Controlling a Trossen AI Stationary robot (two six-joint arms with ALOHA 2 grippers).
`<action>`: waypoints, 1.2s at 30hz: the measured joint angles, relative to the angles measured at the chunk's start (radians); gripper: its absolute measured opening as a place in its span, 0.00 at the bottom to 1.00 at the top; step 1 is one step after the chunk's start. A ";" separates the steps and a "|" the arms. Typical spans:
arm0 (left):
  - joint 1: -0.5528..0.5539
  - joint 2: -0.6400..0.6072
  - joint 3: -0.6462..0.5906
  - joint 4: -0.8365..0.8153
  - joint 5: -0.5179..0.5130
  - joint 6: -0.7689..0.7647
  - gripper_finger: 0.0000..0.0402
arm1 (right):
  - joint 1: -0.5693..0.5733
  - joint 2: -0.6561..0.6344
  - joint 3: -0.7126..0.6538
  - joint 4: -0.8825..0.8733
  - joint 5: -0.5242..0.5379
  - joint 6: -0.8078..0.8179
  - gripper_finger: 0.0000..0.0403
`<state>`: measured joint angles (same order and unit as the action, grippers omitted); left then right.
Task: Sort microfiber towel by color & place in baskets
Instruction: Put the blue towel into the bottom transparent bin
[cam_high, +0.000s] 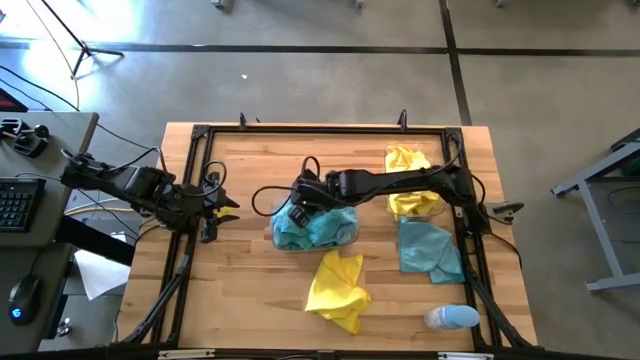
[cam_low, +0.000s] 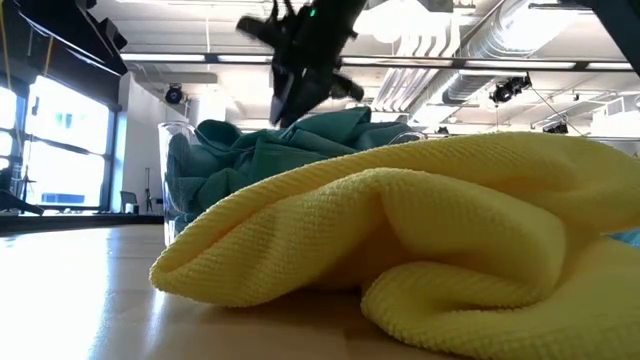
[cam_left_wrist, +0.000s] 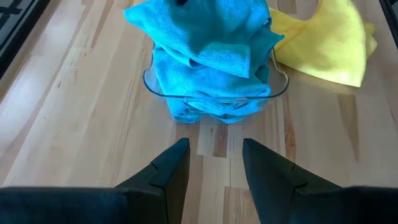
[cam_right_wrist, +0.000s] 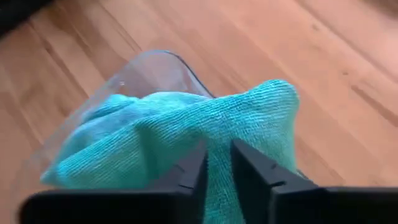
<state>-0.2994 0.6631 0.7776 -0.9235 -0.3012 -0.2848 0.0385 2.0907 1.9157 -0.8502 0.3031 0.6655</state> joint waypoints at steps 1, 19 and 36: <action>0.000 0.000 0.000 0.000 0.000 0.000 0.34 | -0.002 0.013 0.000 0.002 -0.008 0.005 0.15; 0.000 0.001 0.000 0.000 -0.022 0.001 0.34 | 0.022 0.228 0.003 0.001 -0.041 -0.088 0.01; 0.000 0.001 0.000 0.000 -0.023 0.001 0.34 | 0.041 0.178 0.001 0.000 0.000 -0.115 0.03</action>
<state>-0.2993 0.6640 0.7776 -0.9238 -0.3237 -0.2839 0.0791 2.2689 1.9163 -0.8506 0.3032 0.5503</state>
